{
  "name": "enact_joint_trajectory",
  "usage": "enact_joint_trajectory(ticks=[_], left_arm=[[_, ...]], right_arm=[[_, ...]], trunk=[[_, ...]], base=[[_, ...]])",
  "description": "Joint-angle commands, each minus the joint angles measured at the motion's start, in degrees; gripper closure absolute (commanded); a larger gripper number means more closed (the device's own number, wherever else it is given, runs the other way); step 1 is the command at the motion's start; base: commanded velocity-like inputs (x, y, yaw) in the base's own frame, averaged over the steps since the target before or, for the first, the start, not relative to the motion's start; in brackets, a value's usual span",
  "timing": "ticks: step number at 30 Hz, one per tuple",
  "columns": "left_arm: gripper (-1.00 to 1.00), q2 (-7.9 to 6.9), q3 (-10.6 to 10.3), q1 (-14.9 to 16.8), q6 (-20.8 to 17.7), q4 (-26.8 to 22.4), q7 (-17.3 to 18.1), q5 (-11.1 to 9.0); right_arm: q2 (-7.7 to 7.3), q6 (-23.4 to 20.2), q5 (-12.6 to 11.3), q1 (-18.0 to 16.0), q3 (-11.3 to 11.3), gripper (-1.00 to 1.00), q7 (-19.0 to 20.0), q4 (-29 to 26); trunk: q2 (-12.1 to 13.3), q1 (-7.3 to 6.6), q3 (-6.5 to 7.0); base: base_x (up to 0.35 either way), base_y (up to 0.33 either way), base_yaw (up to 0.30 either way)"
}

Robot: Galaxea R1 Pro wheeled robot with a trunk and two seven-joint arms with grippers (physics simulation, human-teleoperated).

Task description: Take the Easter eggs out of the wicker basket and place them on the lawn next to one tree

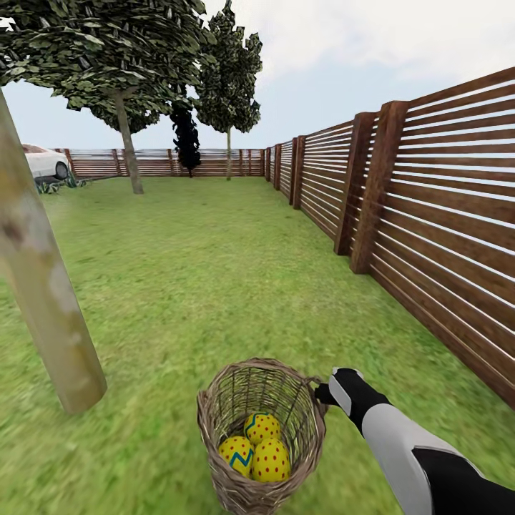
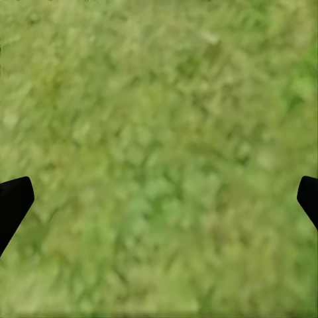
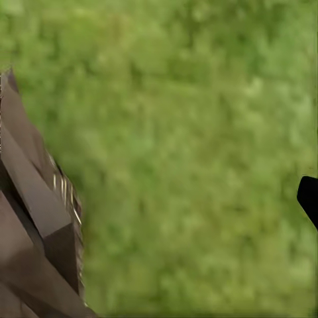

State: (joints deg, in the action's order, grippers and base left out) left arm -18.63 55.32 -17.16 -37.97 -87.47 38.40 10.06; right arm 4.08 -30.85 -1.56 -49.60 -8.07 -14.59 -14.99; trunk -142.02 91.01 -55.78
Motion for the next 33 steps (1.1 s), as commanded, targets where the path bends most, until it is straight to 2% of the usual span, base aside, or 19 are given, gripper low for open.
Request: enact_joint_trajectory(ticks=[1, 12, 33], left_arm=[[-1.00, -0.01, 0.05, 0.02, -0.09, -0.07, 0.54, 0.58], [-1.00, 0.00, 0.06, 0.02, -0.04, -0.07, 0.54, 0.58], [-1.00, 0.08, 0.05, 0.02, 0.00, 0.02, 0.52, 0.58]], right_arm=[[0.05, -0.17, -0.64, 0.03, -0.37, -1.00, -0.26, 0.75], [0.05, -0.17, -0.64, 0.03, -0.37, -1.00, -0.25, 0.76], [0.11, -0.17, -0.64, 0.03, -0.29, -1.00, -0.18, 0.75]], trunk=[[-0.01, 0.00, -0.06], [0.79, -0.44, 0.30], [9.21, -5.05, 4.07]], base=[[0.000, 0.000, 0.000], [0.000, 0.000, 0.000], [0.000, 0.000, 0.000]])
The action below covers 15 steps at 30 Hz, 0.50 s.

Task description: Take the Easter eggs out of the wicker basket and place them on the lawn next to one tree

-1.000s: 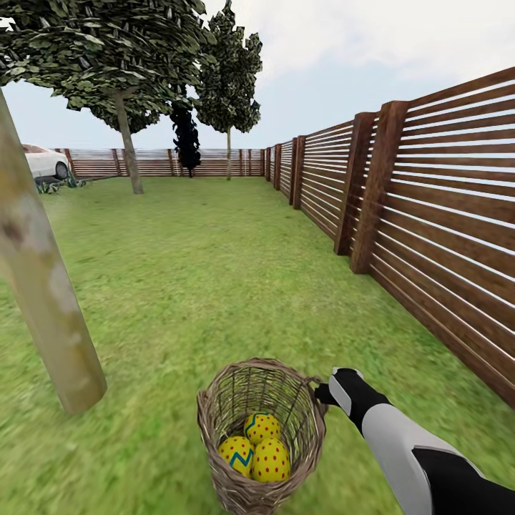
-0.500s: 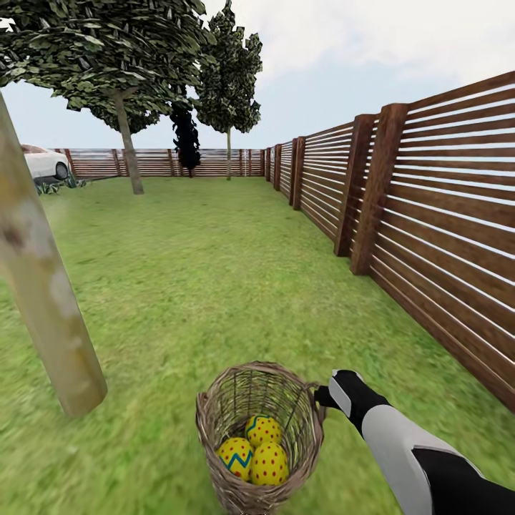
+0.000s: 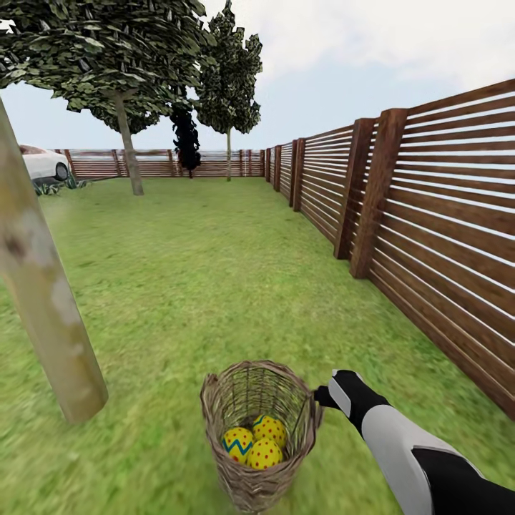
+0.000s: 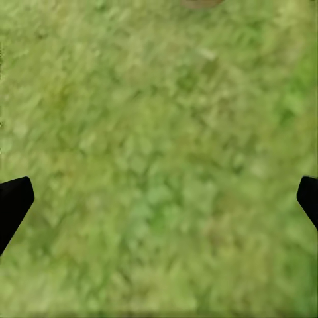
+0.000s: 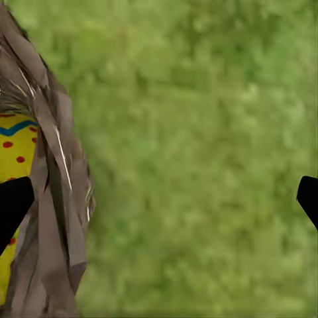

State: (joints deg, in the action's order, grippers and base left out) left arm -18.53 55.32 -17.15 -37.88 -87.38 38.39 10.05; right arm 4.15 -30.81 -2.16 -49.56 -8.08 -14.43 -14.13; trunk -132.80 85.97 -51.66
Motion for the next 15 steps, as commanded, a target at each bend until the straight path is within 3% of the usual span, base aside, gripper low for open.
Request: enact_joint_trajectory(ticks=[1, 15], left_arm=[[-1.00, -0.01, 0.05, 0.02, -0.09, -0.05, 0.51, 0.58], [-1.00, -0.01, 0.05, 0.02, -0.04, 0.05, 0.46, 0.58]], right_arm=[[0.05, -0.22, -0.04, -0.01, -0.28, -1.00, -0.34, -0.11], [0.55, -0.22, -0.12, -0.01, -0.27, -1.00, -0.01, 0.02]], trunk=[[0.39, -0.23, 0.14], [6.01, -3.31, 2.65]], base=[[0.000, 0.000, 0.000], [0.000, 0.000, 0.000]])
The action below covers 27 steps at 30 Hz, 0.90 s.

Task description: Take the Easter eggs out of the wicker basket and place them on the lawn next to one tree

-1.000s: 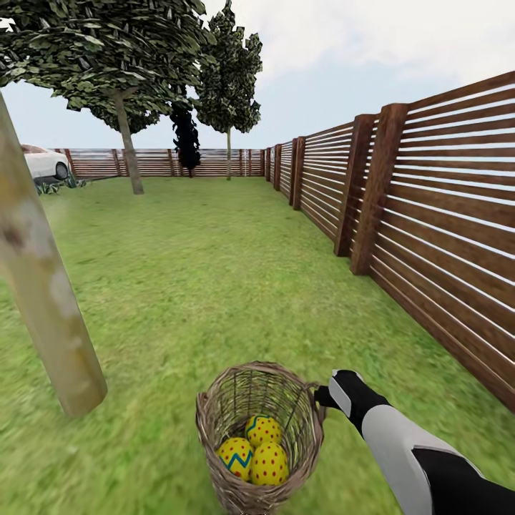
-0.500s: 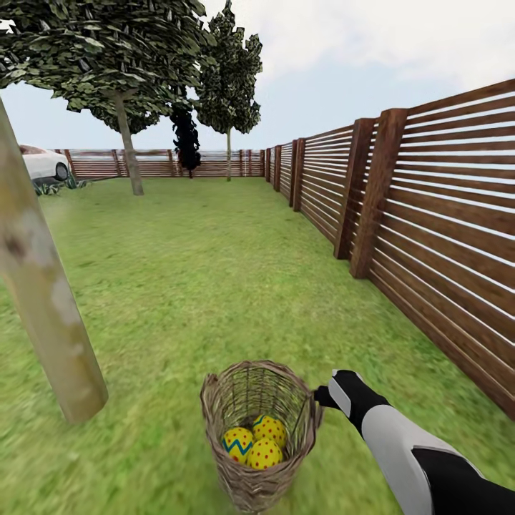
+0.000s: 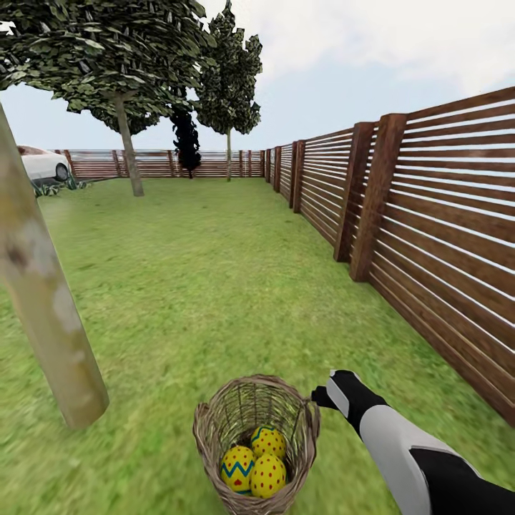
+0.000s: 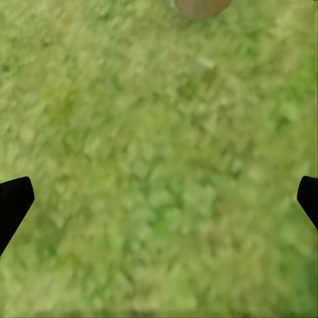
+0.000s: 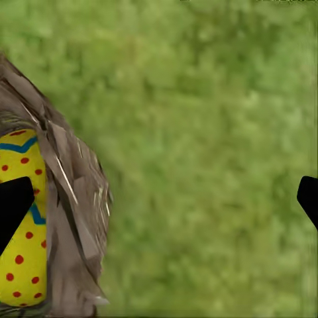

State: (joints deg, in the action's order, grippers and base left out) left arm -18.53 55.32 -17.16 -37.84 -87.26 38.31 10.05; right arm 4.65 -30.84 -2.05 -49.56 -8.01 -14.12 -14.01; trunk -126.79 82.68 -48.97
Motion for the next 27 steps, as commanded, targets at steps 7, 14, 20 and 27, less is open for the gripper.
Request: enact_joint_trajectory(ticks=[7, 14, 20, 27], left_arm=[[-1.00, 0.06, 0.05, 0.02, -0.05, -0.02, 0.19, 0.58], [-1.00, 0.07, 0.05, 0.02, 0.03, 0.16, 0.10, 0.63], [-1.00, -0.03, 0.05, 0.02, 0.07, 0.74, -0.38, 0.66], [-1.00, -0.02, 0.05, 0.03, 1.18, 1.63, -0.74, 0.67]], right_arm=[[0.02, -0.18, -0.16, -0.01, -0.27, -1.00, 3.27, -0.06], [-0.11, -0.17, -0.15, -0.01, -0.47, -1.00, 3.70, -0.23], [-0.42, 2.05, -0.15, -0.01, -1.05, -1.00, 3.63, -0.24], [-0.66, 3.04, -0.23, 0.03, -1.31, -1.00, 3.56, -0.23]], trunk=[[2.80, -1.55, 1.22], [5.61, -3.09, 2.47], [8.01, -4.40, 3.55], [10.82, -5.94, 4.81]], base=[[0.000, 0.000, 0.000], [0.000, 0.000, 0.000], [0.000, 0.000, 0.000], [0.000, 0.000, 0.000]])
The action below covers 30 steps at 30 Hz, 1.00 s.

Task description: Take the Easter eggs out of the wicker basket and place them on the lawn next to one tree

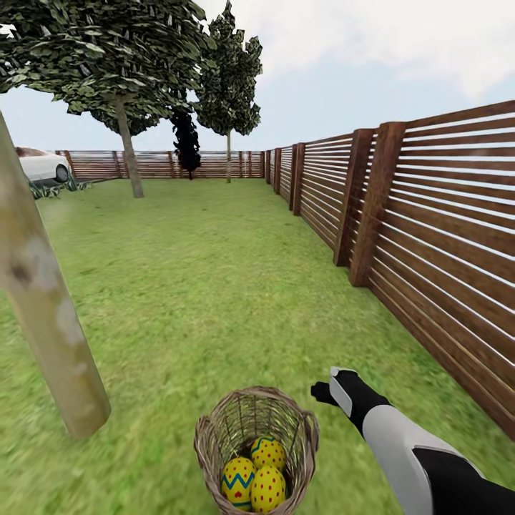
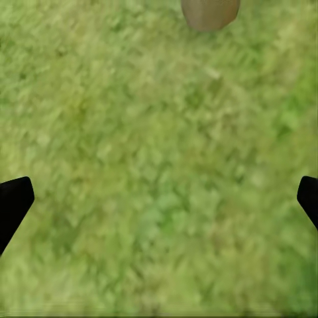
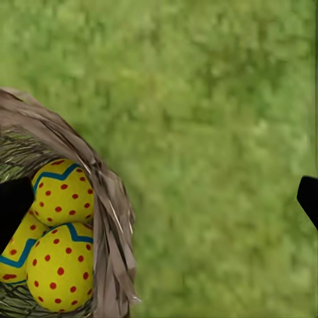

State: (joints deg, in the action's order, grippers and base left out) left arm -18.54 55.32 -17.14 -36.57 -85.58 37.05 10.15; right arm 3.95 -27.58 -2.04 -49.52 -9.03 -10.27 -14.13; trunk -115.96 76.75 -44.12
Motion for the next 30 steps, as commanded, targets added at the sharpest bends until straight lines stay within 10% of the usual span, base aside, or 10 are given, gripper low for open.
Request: enact_joint_trajectory(ticks=[1, 30], left_arm=[[-1.00, -0.03, 0.05, 0.03, -0.03, 0.14, 0.52, 0.57], [-1.00, -0.18, 0.05, 0.26, 3.79, 8.72, -1.51, 0.49]], right_arm=[[0.04, -0.20, -0.23, -0.02, -0.30, -1.00, -0.31, -0.11], [0.43, -0.19, -0.18, 0.03, -0.18, -1.00, -0.31, -0.04]], trunk=[[0.39, -0.23, 0.14], [12.02, -6.60, 5.35]], base=[[0.000, 0.000, 0.000], [-0.011, 0.000, 0.000]])
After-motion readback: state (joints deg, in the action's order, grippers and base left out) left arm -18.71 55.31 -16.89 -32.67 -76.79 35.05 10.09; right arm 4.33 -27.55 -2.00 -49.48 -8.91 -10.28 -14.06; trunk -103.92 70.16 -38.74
